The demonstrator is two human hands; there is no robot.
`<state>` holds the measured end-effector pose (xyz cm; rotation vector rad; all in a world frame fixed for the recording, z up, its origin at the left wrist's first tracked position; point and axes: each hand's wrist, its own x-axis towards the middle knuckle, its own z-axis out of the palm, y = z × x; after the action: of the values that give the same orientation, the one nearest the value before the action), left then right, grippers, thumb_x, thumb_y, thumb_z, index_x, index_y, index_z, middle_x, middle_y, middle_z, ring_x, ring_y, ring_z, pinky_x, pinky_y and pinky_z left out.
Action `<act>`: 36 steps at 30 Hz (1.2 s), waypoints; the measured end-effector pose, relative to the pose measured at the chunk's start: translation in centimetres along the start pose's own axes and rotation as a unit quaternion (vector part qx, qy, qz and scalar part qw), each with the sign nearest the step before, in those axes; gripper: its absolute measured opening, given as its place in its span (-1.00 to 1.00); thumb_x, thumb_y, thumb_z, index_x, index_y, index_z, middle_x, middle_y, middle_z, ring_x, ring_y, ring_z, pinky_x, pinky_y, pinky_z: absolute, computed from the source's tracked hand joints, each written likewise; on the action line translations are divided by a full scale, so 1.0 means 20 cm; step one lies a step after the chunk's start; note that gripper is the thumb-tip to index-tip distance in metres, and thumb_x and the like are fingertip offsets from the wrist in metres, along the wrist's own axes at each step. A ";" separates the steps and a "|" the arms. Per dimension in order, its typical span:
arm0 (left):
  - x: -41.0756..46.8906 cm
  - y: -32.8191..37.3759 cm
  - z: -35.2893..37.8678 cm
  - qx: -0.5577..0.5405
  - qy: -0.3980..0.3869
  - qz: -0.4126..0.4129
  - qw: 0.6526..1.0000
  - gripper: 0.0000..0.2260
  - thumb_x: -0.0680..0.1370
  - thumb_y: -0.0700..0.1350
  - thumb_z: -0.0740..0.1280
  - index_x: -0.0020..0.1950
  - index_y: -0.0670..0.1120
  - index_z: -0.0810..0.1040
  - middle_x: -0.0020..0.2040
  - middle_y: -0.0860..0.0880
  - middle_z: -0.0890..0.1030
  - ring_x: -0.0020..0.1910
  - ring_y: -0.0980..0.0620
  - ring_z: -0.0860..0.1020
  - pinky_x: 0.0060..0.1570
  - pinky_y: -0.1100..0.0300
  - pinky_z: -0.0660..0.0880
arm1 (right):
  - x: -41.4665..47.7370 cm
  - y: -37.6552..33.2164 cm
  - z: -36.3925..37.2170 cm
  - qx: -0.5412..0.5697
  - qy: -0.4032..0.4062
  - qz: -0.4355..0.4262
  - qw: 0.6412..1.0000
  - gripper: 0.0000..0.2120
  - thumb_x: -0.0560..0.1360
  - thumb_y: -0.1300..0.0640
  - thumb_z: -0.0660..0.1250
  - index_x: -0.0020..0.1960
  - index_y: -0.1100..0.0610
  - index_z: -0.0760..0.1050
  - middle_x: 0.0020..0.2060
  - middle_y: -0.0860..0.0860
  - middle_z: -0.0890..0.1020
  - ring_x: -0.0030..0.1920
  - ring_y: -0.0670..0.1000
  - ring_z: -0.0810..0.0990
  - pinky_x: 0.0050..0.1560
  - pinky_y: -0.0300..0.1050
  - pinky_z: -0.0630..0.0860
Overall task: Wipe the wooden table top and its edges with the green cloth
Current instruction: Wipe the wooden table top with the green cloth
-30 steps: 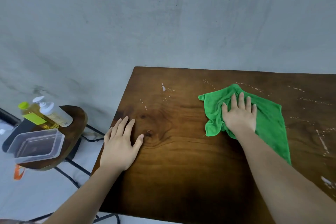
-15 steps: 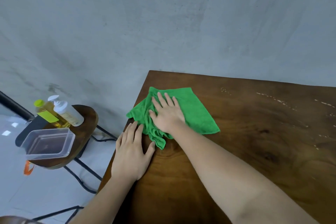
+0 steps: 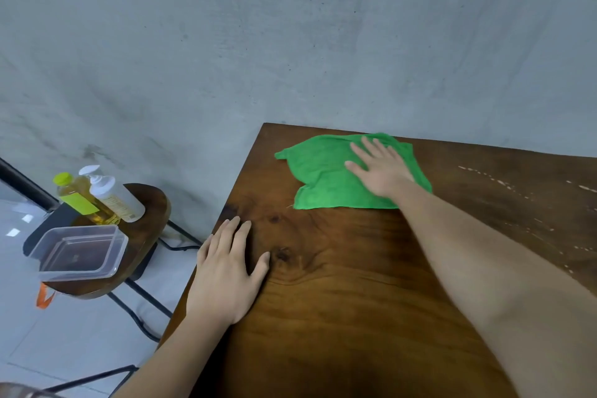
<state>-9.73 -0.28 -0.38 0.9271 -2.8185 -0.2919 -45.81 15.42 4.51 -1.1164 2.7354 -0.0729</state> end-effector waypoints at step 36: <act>-0.05 0.08 -0.11 -0.001 0.012 0.046 0.999 -0.50 0.73 0.19 0.25 0.62 -0.01 0.45 0.67 -0.08 0.41 0.63 -0.21 0.39 0.58 -0.31 0.32 | -1.21 -0.20 0.43 0.026 0.033 -0.044 0.998 -0.27 0.68 -0.50 -0.38 0.78 -0.27 -0.25 0.77 -0.18 -0.30 0.74 -0.08 -0.41 0.77 0.12 -0.26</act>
<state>-9.27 1.28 2.03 0.7926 -2.8281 -0.2687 -24.44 29.69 0.15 -1.2422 2.7229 -0.1948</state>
